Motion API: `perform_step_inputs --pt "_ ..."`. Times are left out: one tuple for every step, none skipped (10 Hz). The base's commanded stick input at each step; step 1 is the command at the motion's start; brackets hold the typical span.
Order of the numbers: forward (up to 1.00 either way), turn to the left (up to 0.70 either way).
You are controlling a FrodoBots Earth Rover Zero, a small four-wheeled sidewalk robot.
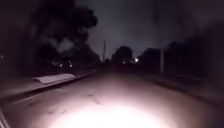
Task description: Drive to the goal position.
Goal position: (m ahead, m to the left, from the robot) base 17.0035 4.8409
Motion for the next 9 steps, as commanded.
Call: perform_step_inputs --pt "0.70 0.00" --pt "0.70 0.00" --pt "0.70 0.00" --pt "0.70 0.00" --pt "0.70 0.00" --pt "0.70 0.00" --pt "0.70 0.00" --pt "0.70 0.00" --pt "0.70 0.00"
